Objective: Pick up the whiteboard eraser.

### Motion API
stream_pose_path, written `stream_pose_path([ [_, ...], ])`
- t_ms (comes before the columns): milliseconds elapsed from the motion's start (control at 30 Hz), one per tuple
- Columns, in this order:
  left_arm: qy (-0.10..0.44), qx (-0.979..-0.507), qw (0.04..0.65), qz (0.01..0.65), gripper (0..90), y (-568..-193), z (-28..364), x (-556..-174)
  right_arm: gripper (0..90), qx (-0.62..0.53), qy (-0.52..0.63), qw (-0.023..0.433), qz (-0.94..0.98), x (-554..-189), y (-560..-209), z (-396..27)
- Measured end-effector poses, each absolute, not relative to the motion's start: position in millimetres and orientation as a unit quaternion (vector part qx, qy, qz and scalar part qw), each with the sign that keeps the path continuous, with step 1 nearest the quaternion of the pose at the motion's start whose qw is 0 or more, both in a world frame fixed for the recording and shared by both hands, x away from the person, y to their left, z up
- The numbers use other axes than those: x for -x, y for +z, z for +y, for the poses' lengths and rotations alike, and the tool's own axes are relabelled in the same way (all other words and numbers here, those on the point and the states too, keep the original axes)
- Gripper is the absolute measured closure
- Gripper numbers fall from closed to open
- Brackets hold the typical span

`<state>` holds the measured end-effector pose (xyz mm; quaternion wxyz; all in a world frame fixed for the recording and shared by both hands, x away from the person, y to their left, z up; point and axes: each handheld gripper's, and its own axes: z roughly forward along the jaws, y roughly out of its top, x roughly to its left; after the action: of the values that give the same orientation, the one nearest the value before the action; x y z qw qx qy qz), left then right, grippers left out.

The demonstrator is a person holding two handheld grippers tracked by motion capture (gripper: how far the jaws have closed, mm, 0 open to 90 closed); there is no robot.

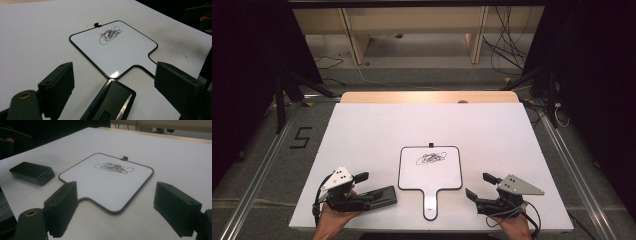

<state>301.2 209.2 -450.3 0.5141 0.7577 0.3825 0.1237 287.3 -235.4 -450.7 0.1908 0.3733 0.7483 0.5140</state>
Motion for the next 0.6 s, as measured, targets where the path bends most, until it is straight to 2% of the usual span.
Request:
stream_pose_path([
  [333, 0.117, -0.790, 0.470, 0.376, 16.3, -445.8, 209.6, -305.5, 20.2, -0.373, 0.514, 0.186, 0.750, -287.8, -450.3, -235.9],
  [500, 0.108, -0.817, 0.432, 0.367, 16.7, -443.7, 209.9, -308.9, 20.3, -0.372, 0.513, 0.183, 0.752, -288.0, -450.6, -235.6],
  [600, 0.097, -0.846, 0.389, 0.352, 16.7, -445.8, 206.7, -311.7, 20.4, -0.372, 0.510, 0.180, 0.754, -288.3, -451.0, -235.0],
])
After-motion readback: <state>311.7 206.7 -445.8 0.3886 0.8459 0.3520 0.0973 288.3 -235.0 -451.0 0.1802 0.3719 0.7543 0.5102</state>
